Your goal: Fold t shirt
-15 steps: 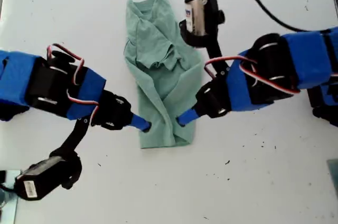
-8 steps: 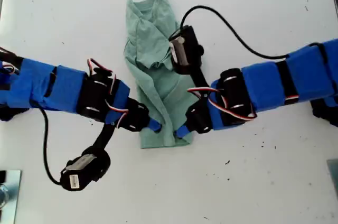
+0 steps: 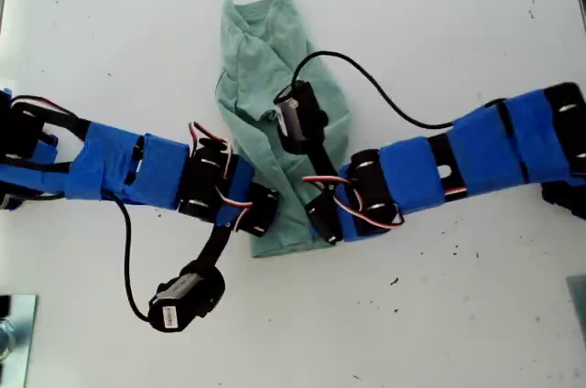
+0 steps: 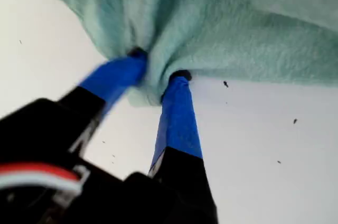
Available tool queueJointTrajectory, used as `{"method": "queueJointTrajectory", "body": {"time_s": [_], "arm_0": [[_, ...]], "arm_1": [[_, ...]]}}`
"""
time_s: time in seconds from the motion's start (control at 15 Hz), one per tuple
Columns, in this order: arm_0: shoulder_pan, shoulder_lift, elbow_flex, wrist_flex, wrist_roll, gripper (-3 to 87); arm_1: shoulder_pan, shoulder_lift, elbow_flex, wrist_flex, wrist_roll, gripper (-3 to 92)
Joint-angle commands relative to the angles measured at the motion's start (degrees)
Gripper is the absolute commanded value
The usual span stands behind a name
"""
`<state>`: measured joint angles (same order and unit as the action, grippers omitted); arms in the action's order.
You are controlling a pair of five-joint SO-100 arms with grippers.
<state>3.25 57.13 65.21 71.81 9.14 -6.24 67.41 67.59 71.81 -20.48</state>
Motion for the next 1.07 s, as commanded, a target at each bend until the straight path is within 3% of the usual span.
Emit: {"method": "queueJointTrajectory", "body": {"time_s": [0.0, 0.27, 0.67, 0.87, 1.0], "arm_0": [[1.4, 0.7, -2.9, 1.1, 0.4, -0.2], [6.7, 6.3, -8.4, 1.8, 3.0, -0.2], [15.4, 14.9, -8.5, -3.6, -0.4, -0.2], [12.2, 19.1, -7.6, -2.4, -0.1, -0.2], [5.4, 23.8, -6.2, 3.3, 3.6, -0.2]], "arm_1": [[-1.0, 0.4, -1.1, 1.5, -0.8, -0.8], [-5.0, 12.2, -11.2, 6.7, -7.9, -0.8], [-10.5, 19.0, -10.7, 4.2, -7.5, -0.8], [-3.6, 20.0, -9.9, 4.9, -10.6, -0.8], [5.5, 22.3, -9.8, 5.6, -15.6, -0.8]]}}
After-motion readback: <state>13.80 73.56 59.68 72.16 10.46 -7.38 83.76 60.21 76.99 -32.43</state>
